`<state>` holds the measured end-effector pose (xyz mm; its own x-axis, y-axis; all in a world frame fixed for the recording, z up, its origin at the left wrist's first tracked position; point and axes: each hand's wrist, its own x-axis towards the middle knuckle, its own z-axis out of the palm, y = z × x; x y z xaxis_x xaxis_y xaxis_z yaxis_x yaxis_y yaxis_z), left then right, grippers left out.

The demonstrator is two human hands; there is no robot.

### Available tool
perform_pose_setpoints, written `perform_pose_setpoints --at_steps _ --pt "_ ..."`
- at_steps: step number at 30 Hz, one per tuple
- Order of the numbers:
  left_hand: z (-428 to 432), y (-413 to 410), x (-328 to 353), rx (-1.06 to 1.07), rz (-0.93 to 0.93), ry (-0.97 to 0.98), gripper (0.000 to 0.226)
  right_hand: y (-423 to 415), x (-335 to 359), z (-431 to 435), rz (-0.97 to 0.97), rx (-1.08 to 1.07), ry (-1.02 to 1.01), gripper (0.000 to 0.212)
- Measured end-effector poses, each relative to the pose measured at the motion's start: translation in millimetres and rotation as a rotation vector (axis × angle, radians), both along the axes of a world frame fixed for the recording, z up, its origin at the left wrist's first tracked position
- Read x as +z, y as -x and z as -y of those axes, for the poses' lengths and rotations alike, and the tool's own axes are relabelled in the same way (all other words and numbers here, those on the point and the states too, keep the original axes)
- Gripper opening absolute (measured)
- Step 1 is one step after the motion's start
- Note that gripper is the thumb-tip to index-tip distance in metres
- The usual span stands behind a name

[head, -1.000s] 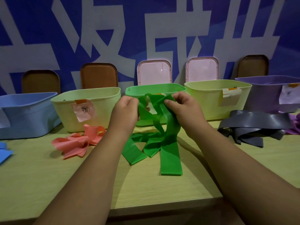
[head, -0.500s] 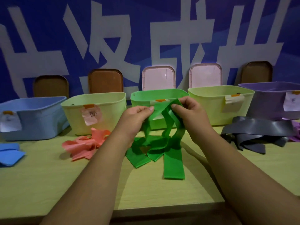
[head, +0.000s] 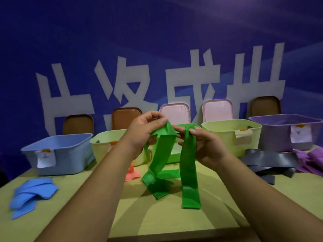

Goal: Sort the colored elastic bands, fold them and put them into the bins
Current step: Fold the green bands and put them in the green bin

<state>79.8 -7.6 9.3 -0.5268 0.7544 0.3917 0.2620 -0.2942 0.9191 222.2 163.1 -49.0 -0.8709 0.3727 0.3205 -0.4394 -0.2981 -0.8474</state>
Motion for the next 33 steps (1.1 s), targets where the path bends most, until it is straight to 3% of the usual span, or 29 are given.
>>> perform_pose_setpoints --at_steps 5,10,14,20,25,28,31,33 --pt "32.9 -20.5 40.2 -0.084 -0.044 -0.006 0.004 -5.5 36.5 30.0 -0.058 0.146 -0.109 0.021" --pt "66.0 -24.3 64.0 -0.077 -0.127 0.041 0.003 -9.6 65.5 61.5 -0.062 0.248 -0.151 0.017" --pt "87.5 -26.9 74.8 -0.047 -0.158 0.066 0.004 -10.5 69.4 77.0 -0.127 0.332 -0.130 0.041" --pt "105.5 -33.5 80.1 -0.068 -0.181 0.092 0.014 -9.0 62.3 96.4 -0.133 0.480 -0.074 0.049" --pt "116.6 -20.8 77.5 -0.038 -0.239 0.179 0.020 -12.1 60.2 97.3 -0.108 0.396 -0.139 0.018" --pt "127.4 -13.6 77.2 0.016 -0.354 0.390 0.037 -20.4 62.3 93.3 -0.098 0.348 -0.175 0.007" --pt "141.3 -9.1 77.3 -0.037 -0.418 0.845 0.059 -27.7 65.8 85.2 0.047 0.306 -0.392 0.007" --pt "146.1 -1.3 75.1 -0.157 -0.359 1.184 0.072 -25.7 64.7 80.4 0.187 0.301 -0.557 0.006"
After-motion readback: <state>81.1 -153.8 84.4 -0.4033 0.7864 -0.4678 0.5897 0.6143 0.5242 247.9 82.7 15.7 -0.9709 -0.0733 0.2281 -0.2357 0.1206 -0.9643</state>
